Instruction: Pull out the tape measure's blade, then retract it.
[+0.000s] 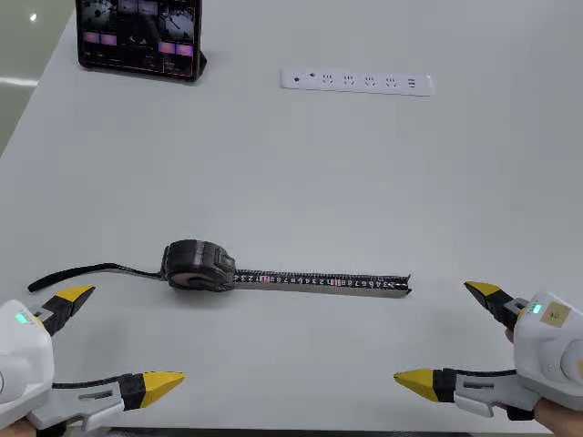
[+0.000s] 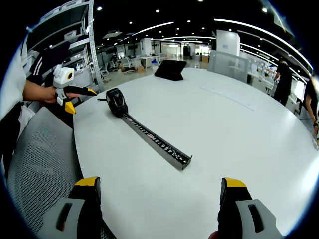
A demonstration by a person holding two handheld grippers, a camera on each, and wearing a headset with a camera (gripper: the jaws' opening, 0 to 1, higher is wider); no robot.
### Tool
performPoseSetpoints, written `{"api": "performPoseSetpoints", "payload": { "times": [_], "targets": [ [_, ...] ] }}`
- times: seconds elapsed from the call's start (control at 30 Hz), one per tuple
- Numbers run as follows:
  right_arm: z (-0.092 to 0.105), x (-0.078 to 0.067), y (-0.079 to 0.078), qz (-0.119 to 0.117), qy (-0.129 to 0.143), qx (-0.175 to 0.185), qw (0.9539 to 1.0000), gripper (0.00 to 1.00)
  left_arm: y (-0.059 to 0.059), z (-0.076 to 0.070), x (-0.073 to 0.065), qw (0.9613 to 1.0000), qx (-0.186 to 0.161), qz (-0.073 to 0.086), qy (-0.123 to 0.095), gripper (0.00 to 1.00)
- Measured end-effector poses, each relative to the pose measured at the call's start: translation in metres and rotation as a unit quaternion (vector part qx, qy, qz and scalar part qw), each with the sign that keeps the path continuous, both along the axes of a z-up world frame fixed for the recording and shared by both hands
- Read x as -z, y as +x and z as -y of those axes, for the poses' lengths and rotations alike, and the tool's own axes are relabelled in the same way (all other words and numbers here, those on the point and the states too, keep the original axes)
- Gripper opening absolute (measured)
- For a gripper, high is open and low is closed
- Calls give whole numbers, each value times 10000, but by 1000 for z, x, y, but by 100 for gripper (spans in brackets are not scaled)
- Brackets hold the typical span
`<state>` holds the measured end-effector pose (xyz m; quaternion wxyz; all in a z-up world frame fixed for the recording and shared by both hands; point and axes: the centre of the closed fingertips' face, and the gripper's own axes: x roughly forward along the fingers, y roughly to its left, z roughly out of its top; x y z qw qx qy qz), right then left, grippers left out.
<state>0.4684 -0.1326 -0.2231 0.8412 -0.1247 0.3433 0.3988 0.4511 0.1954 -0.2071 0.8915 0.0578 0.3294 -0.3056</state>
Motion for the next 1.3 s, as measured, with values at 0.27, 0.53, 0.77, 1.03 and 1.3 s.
{"api": "performPoseSetpoints", "payload": {
  "times": [0.27,0.53,0.77,1.03,1.3],
  "targets": [
    [1,0,-2,-21,1,-5,10000,99,1,2,0,10000,11,-5,-23,98],
    [-1,0,-2,-22,-8,-6,10000,99,2,2,-1,10000,20,-2,-39,98],
    [0,0,-3,-27,-13,1,10000,99,2,2,-1,10000,24,-17,-45,98],
    [-2,0,-4,-49,-11,-31,10000,99,3,4,-2,10000,45,-40,-74,97],
    [-2,0,-4,-58,-18,-50,10000,99,2,3,-1,10000,32,-62,-71,97]
  ]
}}
